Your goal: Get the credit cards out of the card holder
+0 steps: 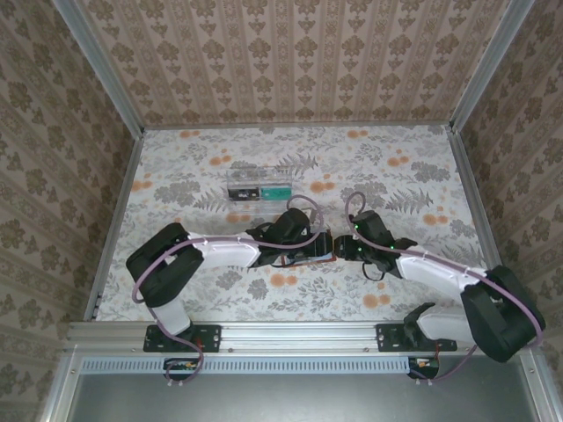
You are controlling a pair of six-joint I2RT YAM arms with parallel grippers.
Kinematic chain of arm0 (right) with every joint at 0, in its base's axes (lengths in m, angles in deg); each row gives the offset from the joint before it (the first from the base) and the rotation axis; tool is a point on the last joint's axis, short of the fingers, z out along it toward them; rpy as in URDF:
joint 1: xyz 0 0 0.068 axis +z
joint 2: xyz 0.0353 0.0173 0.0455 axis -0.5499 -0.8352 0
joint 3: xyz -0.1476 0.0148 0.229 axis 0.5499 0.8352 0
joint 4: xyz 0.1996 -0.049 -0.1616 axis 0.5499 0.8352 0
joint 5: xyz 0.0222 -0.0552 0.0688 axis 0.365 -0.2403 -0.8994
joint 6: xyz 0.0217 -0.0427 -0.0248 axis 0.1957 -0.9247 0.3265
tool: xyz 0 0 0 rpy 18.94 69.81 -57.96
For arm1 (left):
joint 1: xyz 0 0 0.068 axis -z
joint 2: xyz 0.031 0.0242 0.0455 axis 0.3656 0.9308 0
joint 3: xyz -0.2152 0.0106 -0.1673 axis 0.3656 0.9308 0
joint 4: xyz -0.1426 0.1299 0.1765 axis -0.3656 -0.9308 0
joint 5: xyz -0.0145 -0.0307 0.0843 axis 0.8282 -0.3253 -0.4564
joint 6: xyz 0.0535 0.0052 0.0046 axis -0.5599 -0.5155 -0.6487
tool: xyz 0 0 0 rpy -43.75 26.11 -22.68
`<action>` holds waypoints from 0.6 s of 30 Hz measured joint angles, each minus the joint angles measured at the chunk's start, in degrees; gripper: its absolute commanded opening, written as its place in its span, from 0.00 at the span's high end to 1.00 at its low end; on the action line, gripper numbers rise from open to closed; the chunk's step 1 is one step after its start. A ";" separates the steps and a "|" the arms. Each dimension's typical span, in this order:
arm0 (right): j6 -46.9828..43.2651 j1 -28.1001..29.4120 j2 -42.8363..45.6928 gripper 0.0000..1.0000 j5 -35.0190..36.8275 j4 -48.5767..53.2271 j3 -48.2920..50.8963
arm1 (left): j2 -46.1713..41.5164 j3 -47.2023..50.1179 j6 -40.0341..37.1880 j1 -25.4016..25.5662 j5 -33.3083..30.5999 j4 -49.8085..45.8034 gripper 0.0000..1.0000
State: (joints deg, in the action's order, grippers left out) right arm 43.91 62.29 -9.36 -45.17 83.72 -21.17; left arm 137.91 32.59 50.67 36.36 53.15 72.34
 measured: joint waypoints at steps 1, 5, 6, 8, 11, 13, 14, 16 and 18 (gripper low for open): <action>0.17 -0.09 1.25 0.62 0.26 0.22 0.35 | 0.09 -0.11 -0.07 0.00 0.17 0.09 0.38; 0.39 -0.09 4.52 0.62 0.33 0.66 1.07 | 0.00 -0.09 -0.46 -0.04 0.13 0.28 0.39; 0.37 -0.09 4.72 0.62 0.13 0.61 1.07 | -0.26 -0.04 -0.59 -0.07 0.07 0.17 0.40; 0.37 -0.09 4.70 0.63 -0.44 0.55 1.07 | -1.68 0.83 -0.98 -0.33 -0.33 -0.09 0.41; 0.37 -0.09 4.66 0.63 -1.84 0.35 1.03 | -5.84 3.56 -1.42 -1.36 -1.09 -0.57 0.42; 0.37 -0.07 4.55 0.64 -2.69 0.37 0.76 | -8.81 5.55 -1.62 -2.47 -1.64 -0.98 0.44; 0.37 -0.07 4.48 0.64 -3.02 0.37 0.44 | -10.29 6.62 -1.68 -3.06 -2.03 -1.22 0.44; 0.37 0.09 4.31 0.64 -3.58 0.37 -0.33 | -12.55 8.39 -1.84 -4.13 -2.71 -1.40 0.44; 0.37 0.52 3.91 0.64 -4.11 0.35 -1.53 | -14.73 10.27 -2.05 -5.03 -3.58 -1.79 0.46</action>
State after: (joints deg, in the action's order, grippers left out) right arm 44.28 62.81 -5.45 -49.28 84.07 -22.70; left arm 123.18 42.86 48.61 31.33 49.57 70.55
